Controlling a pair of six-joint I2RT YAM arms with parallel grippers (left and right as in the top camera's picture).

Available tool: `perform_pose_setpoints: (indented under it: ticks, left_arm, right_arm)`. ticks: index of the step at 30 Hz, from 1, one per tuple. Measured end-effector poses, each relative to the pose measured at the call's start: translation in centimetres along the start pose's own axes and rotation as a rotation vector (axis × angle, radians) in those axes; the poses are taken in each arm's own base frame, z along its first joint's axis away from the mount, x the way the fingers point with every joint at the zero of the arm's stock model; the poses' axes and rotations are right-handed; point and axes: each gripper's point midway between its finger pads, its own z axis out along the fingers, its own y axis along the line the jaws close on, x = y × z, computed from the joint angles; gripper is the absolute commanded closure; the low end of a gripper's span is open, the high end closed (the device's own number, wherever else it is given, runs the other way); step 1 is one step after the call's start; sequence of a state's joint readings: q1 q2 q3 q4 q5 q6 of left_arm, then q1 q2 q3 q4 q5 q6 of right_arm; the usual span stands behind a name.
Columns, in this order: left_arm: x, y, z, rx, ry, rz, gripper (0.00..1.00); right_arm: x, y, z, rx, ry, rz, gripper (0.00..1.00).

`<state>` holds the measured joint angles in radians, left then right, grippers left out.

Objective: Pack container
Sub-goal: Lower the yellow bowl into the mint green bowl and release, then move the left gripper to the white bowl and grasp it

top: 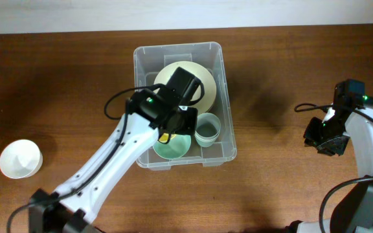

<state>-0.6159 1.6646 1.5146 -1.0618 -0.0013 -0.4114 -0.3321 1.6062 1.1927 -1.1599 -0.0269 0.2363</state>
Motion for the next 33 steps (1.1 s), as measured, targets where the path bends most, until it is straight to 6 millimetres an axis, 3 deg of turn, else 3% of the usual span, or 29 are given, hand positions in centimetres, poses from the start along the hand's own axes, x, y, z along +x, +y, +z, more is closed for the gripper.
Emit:
perform_pose_setpoints:
  ticks: [5, 8, 10, 12, 15, 18, 20, 22, 23, 26, 28, 33]
  left_arm:
    - [1.5, 0.2, 1.1, -0.004, 0.087, -0.001, 0.41]
    - [1.8, 2.6, 0.2, -0.081, 0.114, -0.031, 0.35]
    - [0.5, 5.0, -1.3, -0.136, 0.068, -0.077, 0.3]
    - [-1.6, 8.8, -4.2, -0.199, -0.034, -0.167, 0.27]
    - [-2.8, 17.2, -9.8, -0.298, -0.188, -0.383, 0.25]
    - [-1.3, 25.0, -13.3, -0.415, -0.252, -0.595, 0.25]
    - [0.4, 29.5, -14.0, -0.479, -0.246, -0.721, 0.24]
    - [2.8, 33.8, -13.2, -0.528, -0.193, -0.844, 0.24]
    - [4.6, 36.2, -11.7, -0.542, -0.135, -0.917, 0.24]
    - [7.6, 39.9, -7.6, -0.531, -0.011, -1.03, 0.24]
    - [9.8, 41.6, -4.7, -0.522, 0.085, -1.085, 0.24]
    - [12.4, 44.0, 1.1, -0.491, 0.227, -1.143, 0.29]
  right_arm:
    - [0.0, 0.0, 0.0, 0.0, 0.002, 0.0, 0.66]
    - [0.0, 0.0, 0.0, 0.0, 0.002, -0.001, 0.66]
    - [0.0, 0.0, 0.0, 0.0, 0.002, 0.0, 0.66]
    - [0.0, 0.0, 0.0, 0.001, 0.002, 0.0, 0.66]
    - [0.0, 0.0, 0.0, 0.001, 0.002, -0.001, 0.66]
    - [0.0, 0.0, 0.0, 0.002, 0.001, 0.0, 0.66]
    - [0.0, -0.1, 0.0, 0.003, 0.001, 0.0, 0.66]
    - [0.0, -0.1, 0.0, 0.003, 0.001, 0.0, 0.66]
    - [0.0, -0.1, 0.0, 0.003, 0.002, 0.0, 0.66]
    - [0.0, -0.1, 0.0, 0.003, 0.001, -0.001, 0.66]
    - [0.0, -0.1, 0.0, 0.003, 0.002, -0.001, 0.66]
    - [0.0, -0.1, 0.0, 0.003, 0.001, 0.0, 0.66]
